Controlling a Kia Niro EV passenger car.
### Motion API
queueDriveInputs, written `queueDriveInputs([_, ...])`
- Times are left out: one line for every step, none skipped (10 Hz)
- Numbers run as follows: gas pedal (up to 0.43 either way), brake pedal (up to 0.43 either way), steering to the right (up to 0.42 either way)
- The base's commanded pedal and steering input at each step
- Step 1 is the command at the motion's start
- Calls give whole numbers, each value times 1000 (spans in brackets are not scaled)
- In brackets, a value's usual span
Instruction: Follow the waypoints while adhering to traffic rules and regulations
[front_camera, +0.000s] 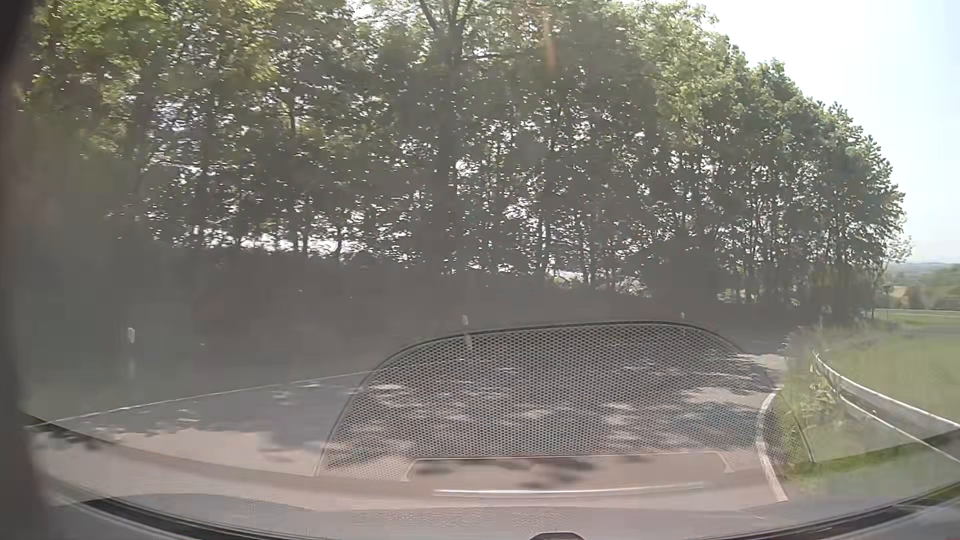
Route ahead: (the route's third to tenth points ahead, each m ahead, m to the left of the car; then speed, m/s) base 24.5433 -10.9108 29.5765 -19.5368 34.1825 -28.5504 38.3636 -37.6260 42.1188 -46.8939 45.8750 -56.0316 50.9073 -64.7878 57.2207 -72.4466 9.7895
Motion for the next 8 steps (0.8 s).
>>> queueDriveInputs([20,0,169])
queueDriveInputs([28,0,170])
queueDriveInputs([28,0,173])
queueDriveInputs([28,0,175])
queueDriveInputs([39,0,176])
queueDriveInputs([39,0,182])
queueDriveInputs([59,0,191])
queueDriveInputs([67,0,195])
